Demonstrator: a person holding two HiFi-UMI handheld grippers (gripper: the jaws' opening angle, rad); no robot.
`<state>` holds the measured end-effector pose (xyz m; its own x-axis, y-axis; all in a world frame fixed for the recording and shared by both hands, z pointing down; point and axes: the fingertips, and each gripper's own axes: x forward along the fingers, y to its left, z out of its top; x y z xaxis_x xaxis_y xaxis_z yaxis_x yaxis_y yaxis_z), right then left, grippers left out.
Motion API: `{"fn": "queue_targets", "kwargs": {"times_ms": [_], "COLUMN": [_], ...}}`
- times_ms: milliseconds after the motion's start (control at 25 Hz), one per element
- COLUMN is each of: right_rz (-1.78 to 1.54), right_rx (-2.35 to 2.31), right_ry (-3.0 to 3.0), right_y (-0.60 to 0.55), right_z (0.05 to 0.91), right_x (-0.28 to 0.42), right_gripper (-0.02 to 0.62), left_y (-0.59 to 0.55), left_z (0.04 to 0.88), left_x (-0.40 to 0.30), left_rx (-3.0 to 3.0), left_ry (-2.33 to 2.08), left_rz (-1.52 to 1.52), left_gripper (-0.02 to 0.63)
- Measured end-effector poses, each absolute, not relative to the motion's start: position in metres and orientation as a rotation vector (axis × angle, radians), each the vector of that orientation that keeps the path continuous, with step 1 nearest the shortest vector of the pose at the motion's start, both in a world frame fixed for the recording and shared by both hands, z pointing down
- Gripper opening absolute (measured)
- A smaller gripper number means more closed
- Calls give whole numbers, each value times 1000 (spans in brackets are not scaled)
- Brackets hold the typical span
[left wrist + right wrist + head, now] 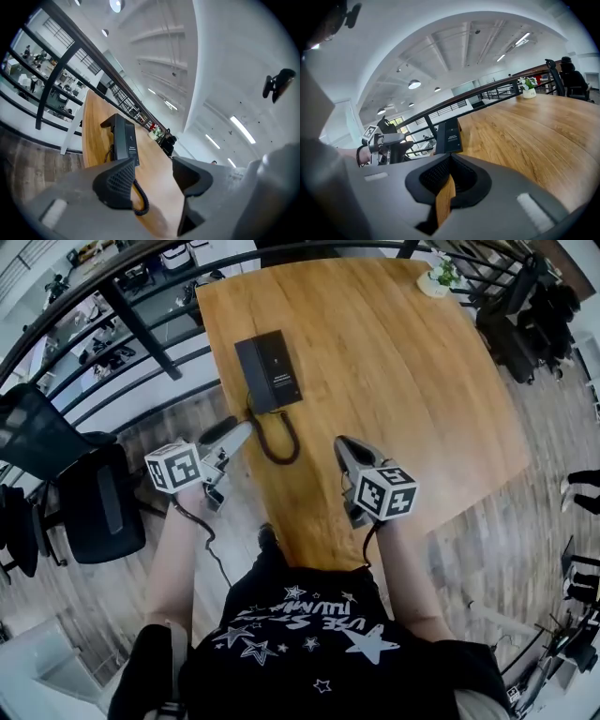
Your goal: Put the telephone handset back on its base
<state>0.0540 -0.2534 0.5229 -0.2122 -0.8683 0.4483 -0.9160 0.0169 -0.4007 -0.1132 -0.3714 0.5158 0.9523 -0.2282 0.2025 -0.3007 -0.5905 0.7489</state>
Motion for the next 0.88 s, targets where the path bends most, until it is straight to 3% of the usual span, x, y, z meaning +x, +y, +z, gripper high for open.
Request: {"fn": "queue_targets", "kwargs": {"times_ms": [520,880], "right_rz": [904,819], "right_rx": [1705,1604], "right_ry": [-2384,-2480], "right_y": [-219,-160], "right_z": [504,489], "right_x": [74,123], "right_gripper": [0,0], "left_y": [-277,-185], "left_z": [466,466], "left_x": [-127,-93], "left_rx": [2224,2199], "left_ry": [-651,-755], "left_rz": [-78,-152], "left_gripper": [180,170]}}
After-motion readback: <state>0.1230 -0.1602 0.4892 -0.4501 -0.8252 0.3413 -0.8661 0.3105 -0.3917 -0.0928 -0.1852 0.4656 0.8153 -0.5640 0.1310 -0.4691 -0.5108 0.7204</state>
